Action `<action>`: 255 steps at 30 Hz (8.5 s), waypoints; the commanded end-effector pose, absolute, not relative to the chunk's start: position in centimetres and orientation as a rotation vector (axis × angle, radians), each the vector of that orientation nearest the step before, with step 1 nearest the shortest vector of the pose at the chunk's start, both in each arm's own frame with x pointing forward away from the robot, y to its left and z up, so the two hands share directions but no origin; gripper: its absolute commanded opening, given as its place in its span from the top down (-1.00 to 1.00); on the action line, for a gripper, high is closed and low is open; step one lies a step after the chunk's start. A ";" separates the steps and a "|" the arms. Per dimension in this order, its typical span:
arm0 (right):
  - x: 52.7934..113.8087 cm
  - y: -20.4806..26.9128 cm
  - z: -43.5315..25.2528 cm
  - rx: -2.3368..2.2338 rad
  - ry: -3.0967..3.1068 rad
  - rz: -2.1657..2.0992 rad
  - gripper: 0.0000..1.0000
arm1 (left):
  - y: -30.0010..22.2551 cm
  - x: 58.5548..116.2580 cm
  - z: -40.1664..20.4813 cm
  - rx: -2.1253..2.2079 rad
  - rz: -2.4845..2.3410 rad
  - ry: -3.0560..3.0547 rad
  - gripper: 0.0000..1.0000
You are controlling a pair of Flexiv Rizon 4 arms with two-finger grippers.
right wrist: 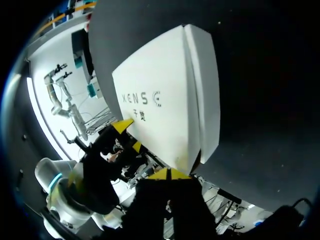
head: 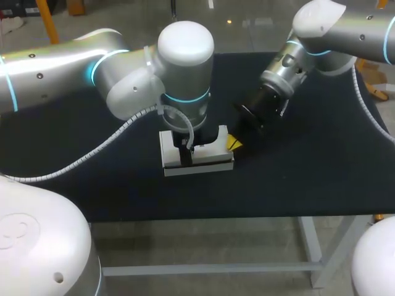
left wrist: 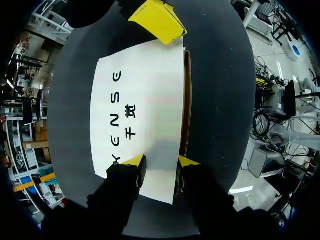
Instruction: Assemble the packaging by folding the flat box into shape, placing the metal phone stand inside, and closing the box properly
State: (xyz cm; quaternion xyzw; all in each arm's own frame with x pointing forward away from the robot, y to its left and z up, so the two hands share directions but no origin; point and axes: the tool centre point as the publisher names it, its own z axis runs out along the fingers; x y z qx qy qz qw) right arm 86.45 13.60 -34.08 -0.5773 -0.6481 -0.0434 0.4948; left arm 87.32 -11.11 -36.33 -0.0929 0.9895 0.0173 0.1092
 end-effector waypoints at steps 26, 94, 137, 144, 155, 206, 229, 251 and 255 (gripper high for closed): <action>87.3 13.8 -35.2 -1.383 -1.555 -0.084 1.00 | -10.4 86.4 -35.7 -0.270 0.045 2.898 0.10; 86.3 13.9 -36.9 -1.355 -1.537 -0.100 1.00 | -7.6 86.2 -36.2 -0.190 -0.334 3.015 1.00; 85.4 8.6 -27.6 -1.384 -2.007 -0.492 -1.00 | -10.7 82.8 -30.0 -0.717 -0.296 3.122 -1.00; 85.3 5.0 -25.7 -1.429 -2.123 -0.600 -1.00 | -11.1 80.6 -29.6 -0.909 -0.329 3.108 -1.00; 85.3 5.0 -25.7 -1.429 -2.123 -0.600 -1.00 | -11.1 80.6 -29.6 -0.909 -0.329 3.108 -1.00; 89.8 -5.0 -27.0 -0.716 -2.881 -1.687 -1.00 | -17.7 77.2 -37.9 -2.026 -0.252 2.327 -1.00; 92.4 -4.5 -28.4 -0.519 -2.926 -1.793 -1.00 | -16.1 82.9 -40.0 -2.172 -0.177 2.206 -1.00; 92.4 -4.5 -28.4 -0.519 -2.926 -1.793 -1.00 | -16.1 88.3 -39.8 -2.221 -0.143 2.057 -1.00; 92.4 -4.5 -28.4 -0.519 -2.926 -1.793 -1.00 | -15.8 89.5 -39.7 -2.229 -0.151 2.053 -1.00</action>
